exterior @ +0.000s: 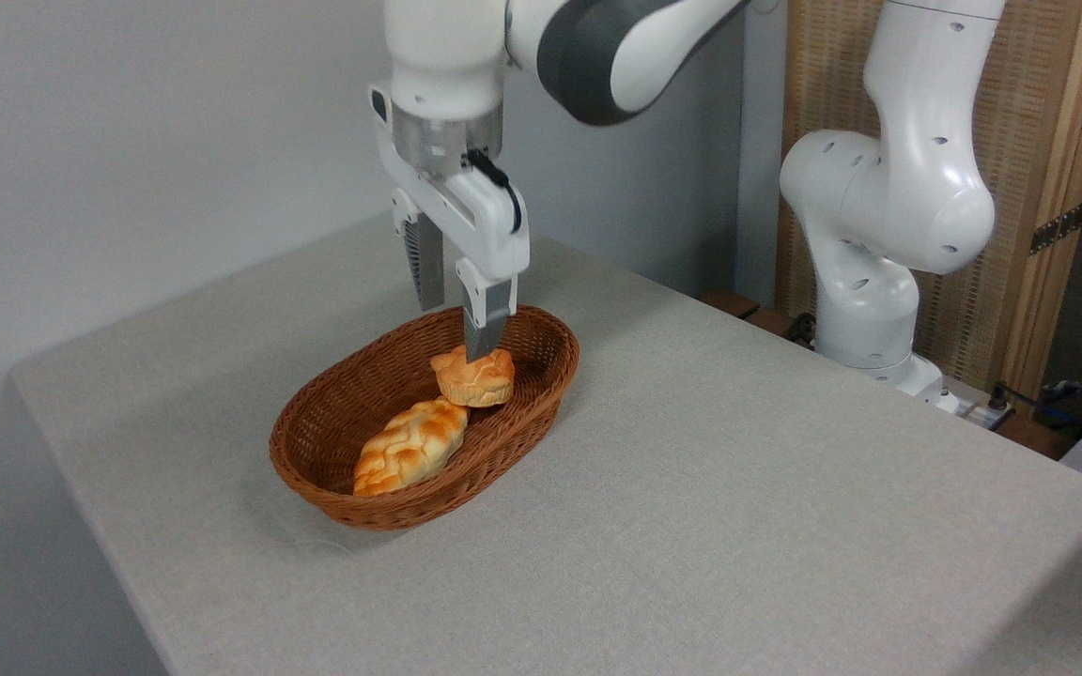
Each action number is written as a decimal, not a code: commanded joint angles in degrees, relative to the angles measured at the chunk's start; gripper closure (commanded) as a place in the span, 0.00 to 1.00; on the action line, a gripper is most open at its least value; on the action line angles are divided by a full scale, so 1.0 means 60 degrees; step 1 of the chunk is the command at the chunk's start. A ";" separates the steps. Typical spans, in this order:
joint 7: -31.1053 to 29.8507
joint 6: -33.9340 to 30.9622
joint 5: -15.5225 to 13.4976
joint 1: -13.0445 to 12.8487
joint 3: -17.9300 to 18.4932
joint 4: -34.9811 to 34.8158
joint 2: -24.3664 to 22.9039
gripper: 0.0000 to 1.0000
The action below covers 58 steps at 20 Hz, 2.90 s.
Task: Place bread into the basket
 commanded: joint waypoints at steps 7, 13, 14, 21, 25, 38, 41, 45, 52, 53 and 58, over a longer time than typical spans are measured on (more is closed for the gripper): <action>-0.0485 -0.2554 0.1208 0.0158 0.0977 0.3651 0.1328 0.00; -0.0719 -0.3375 0.1793 0.0143 0.0964 0.5162 0.1960 0.00; -0.0719 -0.3521 0.1793 0.0143 0.0949 0.5352 0.2076 0.00; -0.0705 -0.3757 0.2114 0.0099 0.0891 0.5662 0.2385 0.00; -0.0719 -0.3845 0.2306 0.0055 0.0861 0.5662 0.2502 0.00; -0.0983 -0.4079 0.2658 0.0026 0.0729 0.5852 0.2576 0.00; -0.0968 -0.4094 0.2658 -0.0106 0.0773 0.5852 0.2576 0.00; -0.0953 -0.4094 0.2628 0.0040 0.0759 0.5852 0.2576 0.00; -0.0924 -0.4079 0.2570 0.0363 0.0598 0.5852 0.2576 0.00; -0.0924 -0.4079 0.2570 0.0377 0.0554 0.5852 0.2576 0.00; -0.0924 -0.4079 0.2570 0.0669 0.0232 0.5852 0.2576 0.00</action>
